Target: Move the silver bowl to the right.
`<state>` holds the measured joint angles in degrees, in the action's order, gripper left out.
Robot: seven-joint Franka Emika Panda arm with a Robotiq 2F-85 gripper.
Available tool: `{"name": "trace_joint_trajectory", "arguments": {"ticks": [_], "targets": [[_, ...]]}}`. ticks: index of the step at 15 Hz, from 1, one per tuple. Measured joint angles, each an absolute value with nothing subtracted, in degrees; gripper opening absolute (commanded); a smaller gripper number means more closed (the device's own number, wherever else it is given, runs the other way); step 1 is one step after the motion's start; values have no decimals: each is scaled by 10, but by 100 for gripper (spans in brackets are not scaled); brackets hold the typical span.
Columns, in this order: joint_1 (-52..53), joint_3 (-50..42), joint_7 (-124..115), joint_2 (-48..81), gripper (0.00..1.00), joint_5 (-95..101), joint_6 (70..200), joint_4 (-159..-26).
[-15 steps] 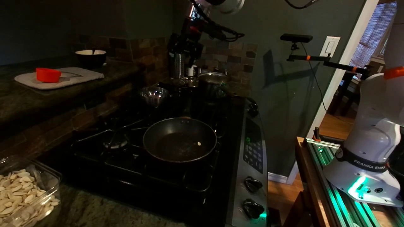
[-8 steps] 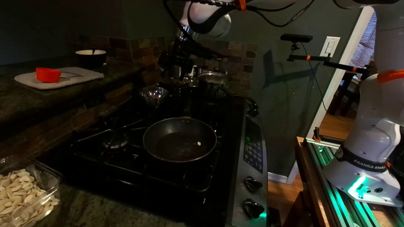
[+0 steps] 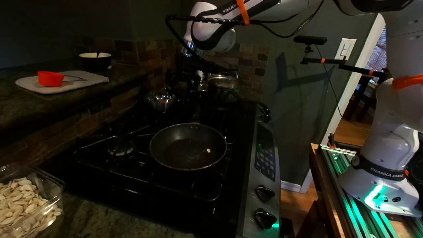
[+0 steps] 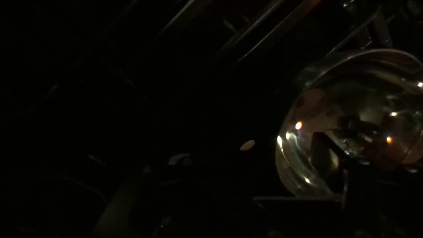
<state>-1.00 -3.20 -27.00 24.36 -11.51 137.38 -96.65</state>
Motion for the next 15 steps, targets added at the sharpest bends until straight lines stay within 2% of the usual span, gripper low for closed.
{"name": "trace_joint_trajectory", "arguments": {"ticks": [6,7,15], "targets": [[0,-32,-272,254,4,-115,1375,-965],[2,-32,-272,255,1,-115,1375,-964],[11,-40,-279,256,1,-91,1375,-951]]}}
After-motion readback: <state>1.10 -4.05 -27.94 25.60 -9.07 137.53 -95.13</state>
